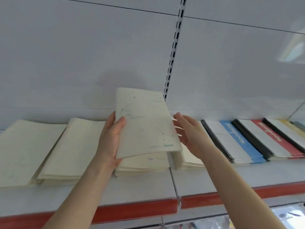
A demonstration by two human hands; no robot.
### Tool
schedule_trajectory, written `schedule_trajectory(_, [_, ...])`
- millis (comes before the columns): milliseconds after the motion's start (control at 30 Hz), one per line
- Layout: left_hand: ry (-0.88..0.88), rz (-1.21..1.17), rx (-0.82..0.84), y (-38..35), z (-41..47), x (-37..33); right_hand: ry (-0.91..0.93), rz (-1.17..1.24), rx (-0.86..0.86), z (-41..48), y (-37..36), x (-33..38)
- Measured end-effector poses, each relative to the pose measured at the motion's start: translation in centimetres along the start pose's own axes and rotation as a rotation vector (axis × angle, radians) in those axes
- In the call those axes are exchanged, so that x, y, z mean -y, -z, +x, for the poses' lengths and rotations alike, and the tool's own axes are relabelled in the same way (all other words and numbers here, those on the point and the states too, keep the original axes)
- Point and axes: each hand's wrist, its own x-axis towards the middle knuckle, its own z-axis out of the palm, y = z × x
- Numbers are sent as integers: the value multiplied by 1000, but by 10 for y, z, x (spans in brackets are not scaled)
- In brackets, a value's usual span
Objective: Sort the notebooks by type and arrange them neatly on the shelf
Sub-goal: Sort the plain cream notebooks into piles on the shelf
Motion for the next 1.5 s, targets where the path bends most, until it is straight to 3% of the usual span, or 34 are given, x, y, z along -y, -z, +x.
schedule_trajectory(233, [29, 201, 94, -82, -2, 65, 80, -206, -363, 1, 75, -7])
schedule_trajectory(400, [-11, 626, 170, -99, 7, 121, 89, -443, -513, 13, 112, -28])
schedule_trajectory(567, [-44, 982, 176, -100, 8, 146, -11, -872, -368, 20, 124, -62])
schedule_trajectory(667, [-124, 1154, 224, -104, 8, 132, 12, -964, -342, 25, 124, -58])
schedule_trajectory(767, [-311, 1286, 325, -94, 2, 100, 118, -1030, -304, 36, 109, -41])
schedule_trajectory(867, [-543, 1432, 300, -63, -3, 65, 252, -1088, -210, 55, 73, -28])
schedule_trajectory(933, [-601, 1587, 266, -30, -5, 41, 326, -1106, -132, 67, 37, -22])
schedule_trajectory(1100, [-498, 1903, 112, 69, -25, -29, 453, -1097, 49, 78, -84, -20])
schedule_trajectory(1267, [-360, 1989, -48, 178, -59, -95, 541, -1085, 180, 59, -214, -26])
schedule_trajectory(1500, [-322, 2034, -175, 339, -114, -178, 549, -1081, 283, 4, -398, -63])
